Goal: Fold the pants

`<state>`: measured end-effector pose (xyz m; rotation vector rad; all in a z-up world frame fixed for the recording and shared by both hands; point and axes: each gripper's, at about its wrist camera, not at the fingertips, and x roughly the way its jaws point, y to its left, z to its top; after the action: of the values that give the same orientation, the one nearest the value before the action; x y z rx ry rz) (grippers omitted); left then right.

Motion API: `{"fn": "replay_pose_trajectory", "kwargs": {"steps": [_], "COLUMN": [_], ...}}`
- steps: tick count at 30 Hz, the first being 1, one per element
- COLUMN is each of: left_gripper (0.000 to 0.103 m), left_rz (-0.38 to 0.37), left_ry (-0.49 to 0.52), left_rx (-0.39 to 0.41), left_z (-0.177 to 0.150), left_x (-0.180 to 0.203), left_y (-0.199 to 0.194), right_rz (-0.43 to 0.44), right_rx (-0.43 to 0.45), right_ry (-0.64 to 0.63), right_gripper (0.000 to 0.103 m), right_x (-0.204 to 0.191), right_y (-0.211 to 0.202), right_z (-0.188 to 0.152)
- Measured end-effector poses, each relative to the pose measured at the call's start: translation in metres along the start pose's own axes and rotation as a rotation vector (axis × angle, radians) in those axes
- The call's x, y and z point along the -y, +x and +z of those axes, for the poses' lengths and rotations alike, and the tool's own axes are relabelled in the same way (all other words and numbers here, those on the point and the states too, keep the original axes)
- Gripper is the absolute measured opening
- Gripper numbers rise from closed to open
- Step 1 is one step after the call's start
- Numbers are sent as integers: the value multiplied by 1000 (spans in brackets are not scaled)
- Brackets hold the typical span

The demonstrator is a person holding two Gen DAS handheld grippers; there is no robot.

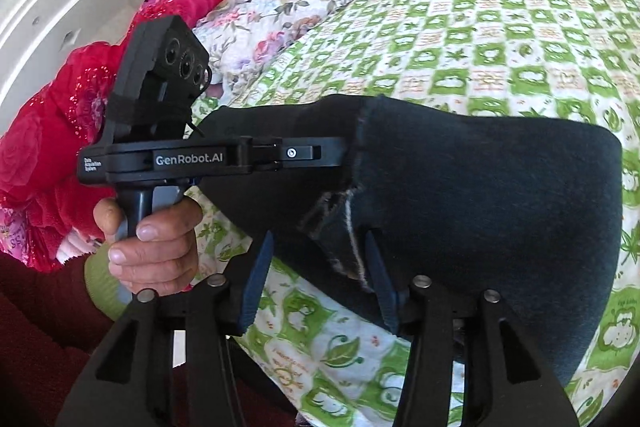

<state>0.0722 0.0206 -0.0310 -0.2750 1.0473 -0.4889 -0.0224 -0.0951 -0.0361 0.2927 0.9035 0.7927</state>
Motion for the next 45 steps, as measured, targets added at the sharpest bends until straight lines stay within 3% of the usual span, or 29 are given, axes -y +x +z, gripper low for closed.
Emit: {"fn": "replay_pose_trajectory", "kwargs": {"steps": [5, 10, 28, 31, 35, 45], "left_gripper": [16, 26, 30, 33, 45, 48], "left_rz": [21, 60, 216, 229, 241, 271], "left_ry": [-41, -98, -392, -436, -493, -617], "left_rx": [28, 87, 248, 263, 292, 316], "left_z": [-10, -19, -78, -86, -94, -107], "left_x": [-10, -20, -100, -113, -127, -160], "left_y": [-15, -37, -139, -149, -161, -175], "right_rz": [6, 21, 92, 101, 118, 145], "right_rx": [-1, 3, -47, -56, -64, -105], "right_ry": [-43, -62, -173, -194, -203, -242], "right_gripper": [50, 50, 50, 50, 50, 50], "right_x": [-13, -22, -63, -70, -79, -96], "right_y": [0, 1, 52, 63, 77, 109], "right_z": [5, 11, 55, 65, 77, 99]}}
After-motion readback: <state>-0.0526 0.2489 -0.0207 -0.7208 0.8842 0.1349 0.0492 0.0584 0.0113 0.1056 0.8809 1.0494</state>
